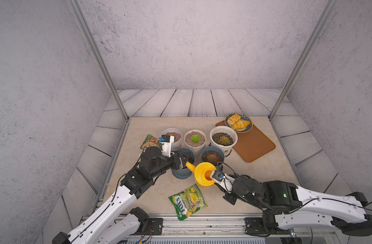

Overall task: Water the succulent around the soil edge
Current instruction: Pick up the watering can from the center of the board.

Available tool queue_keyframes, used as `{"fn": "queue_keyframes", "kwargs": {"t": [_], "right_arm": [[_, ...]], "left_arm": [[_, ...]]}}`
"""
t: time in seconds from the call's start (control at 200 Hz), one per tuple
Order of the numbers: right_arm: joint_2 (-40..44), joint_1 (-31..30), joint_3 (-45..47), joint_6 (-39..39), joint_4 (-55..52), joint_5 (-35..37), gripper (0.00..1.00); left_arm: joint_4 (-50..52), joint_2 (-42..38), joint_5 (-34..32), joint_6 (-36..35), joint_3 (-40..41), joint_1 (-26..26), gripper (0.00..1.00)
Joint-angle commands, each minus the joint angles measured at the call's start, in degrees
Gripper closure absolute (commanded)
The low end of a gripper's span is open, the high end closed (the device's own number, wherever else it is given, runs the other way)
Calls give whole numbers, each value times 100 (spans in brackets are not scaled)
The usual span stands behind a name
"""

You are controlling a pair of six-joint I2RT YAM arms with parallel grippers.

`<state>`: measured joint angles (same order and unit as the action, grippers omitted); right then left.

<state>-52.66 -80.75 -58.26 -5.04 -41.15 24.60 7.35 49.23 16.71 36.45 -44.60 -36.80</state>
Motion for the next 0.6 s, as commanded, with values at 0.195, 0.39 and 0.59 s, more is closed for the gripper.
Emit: {"fn": "queue_keyframes", "kwargs": {"t": [0.195, 0.39, 0.59], "right_arm": [[322, 116, -520, 379, 862, 90, 100], [830, 118, 26, 334, 2338, -25, 100], [1395, 114, 845, 707, 4176, -81, 100]], "left_arm": [[25, 347, -429, -19, 98, -117, 35], [-90, 607, -691, 7, 63, -117, 35], [-162, 913, -692, 55, -290, -117, 35]]}}
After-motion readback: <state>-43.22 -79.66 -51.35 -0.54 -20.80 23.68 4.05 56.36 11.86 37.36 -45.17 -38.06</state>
